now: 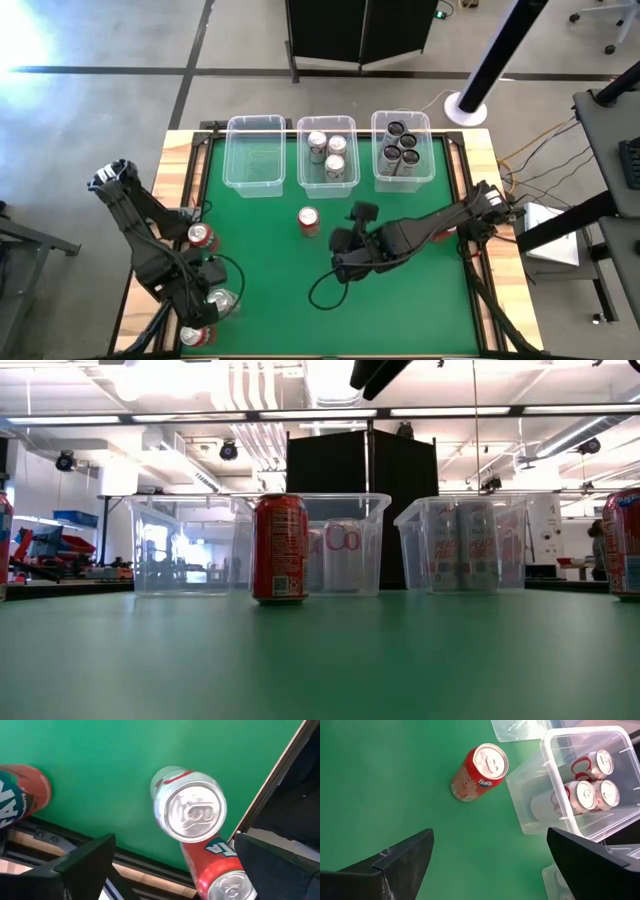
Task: Sort soda cans
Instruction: Put the red-silver soda can into the middle transparent bin
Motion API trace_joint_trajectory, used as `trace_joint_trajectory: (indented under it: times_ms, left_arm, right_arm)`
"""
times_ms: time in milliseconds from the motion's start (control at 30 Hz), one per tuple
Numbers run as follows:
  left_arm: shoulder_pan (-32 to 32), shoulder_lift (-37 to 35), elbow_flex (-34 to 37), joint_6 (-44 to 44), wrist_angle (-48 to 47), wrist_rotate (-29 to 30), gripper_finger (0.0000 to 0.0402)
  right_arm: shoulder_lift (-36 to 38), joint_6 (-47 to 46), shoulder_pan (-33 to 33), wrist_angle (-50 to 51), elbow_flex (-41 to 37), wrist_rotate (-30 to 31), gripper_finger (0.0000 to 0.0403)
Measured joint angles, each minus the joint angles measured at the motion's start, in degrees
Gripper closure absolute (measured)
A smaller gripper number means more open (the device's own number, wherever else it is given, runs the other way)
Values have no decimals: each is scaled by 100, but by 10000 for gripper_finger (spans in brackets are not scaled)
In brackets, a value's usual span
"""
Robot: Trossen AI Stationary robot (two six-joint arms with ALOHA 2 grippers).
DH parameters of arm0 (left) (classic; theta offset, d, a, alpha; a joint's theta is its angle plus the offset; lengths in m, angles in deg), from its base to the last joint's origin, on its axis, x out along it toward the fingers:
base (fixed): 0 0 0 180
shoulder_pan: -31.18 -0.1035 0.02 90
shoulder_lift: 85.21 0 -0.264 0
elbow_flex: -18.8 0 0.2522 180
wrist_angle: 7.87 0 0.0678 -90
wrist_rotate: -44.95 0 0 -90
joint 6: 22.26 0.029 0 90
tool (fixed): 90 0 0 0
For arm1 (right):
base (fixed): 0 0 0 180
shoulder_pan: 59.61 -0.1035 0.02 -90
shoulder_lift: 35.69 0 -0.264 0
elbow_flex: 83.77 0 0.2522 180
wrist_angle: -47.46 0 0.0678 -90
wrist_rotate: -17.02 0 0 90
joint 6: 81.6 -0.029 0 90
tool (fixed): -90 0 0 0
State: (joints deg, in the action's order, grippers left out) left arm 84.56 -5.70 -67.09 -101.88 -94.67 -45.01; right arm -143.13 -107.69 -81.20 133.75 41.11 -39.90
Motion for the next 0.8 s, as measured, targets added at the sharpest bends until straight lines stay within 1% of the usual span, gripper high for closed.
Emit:
trace_joint_trajectory:
  times_ms: [100, 200, 300, 500, 800]
  left_arm:
    - [11, -108, 157, -57, 18, 6, 5]
    - [93, -87, 215, -57, 271, -18, 3]
    - [162, -58, 208, 21, 294, -42, 3]
    - [355, 10, 240, 163, 277, 394, 3]
    - [394, 358, 241, 749, 345, 527, 3]
  right_arm:
    - [0, -107, -62, 1, -110, 0, 19]
    - [0, -199, -153, 4, -198, -4, 19]
    - [0, -300, -228, -5, -218, -4, 19]
    - [0, -361, -370, -172, -213, 0, 19]
    - [0, -473, -443, -212, -213, -4, 19]
